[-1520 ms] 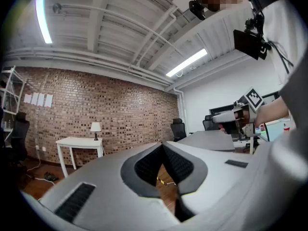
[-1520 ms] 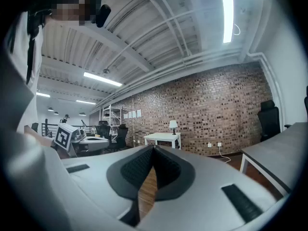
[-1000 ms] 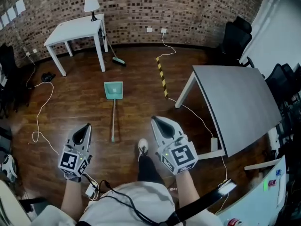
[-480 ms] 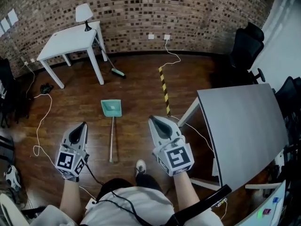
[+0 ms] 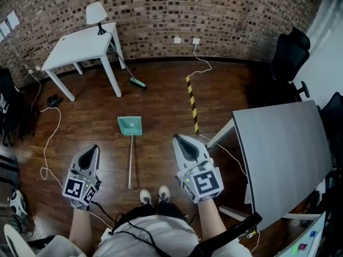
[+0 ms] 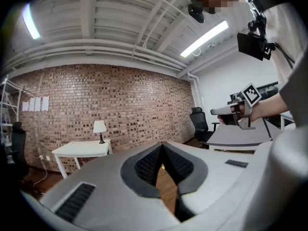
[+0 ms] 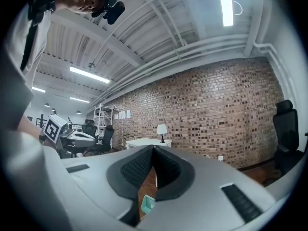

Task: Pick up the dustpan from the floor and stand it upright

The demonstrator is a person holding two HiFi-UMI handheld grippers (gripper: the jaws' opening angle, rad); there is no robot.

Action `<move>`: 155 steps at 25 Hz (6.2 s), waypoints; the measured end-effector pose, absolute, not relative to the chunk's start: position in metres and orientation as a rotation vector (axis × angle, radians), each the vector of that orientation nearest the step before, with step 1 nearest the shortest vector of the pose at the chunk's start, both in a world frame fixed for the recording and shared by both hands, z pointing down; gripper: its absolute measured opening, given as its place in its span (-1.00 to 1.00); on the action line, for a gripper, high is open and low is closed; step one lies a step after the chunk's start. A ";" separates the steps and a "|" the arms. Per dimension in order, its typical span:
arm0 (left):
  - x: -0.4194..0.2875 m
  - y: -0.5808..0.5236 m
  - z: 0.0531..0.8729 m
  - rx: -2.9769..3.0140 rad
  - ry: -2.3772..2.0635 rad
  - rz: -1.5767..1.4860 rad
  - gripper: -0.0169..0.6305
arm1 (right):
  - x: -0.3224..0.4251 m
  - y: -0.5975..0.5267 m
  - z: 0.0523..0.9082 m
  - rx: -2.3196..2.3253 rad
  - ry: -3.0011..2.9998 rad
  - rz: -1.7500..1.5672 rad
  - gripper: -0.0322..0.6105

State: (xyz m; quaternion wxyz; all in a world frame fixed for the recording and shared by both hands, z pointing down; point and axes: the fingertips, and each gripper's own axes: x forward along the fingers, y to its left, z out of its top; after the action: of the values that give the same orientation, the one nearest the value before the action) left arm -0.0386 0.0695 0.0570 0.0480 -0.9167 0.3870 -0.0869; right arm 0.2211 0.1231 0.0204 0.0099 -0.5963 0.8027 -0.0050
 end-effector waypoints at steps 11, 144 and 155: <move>-0.096 0.050 0.197 -2.946 1.409 -0.522 -0.87 | 0.182 0.100 0.133 -1.922 2.637 -0.252 -0.95; 0.011 -0.168 0.143 -2.752 1.339 -0.231 -0.97 | 0.195 -0.074 0.103 -1.994 2.462 -0.052 -0.94; -0.029 -0.047 0.037 -2.702 1.239 -0.092 -0.97 | 0.189 0.040 0.011 -2.026 2.318 0.037 -0.94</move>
State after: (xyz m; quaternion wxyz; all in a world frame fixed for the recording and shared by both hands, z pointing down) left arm -0.0288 -0.0472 0.0366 0.0837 -0.9054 0.4151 -0.0309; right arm 0.1894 0.0400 0.0111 0.0312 -0.6577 0.7525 0.0120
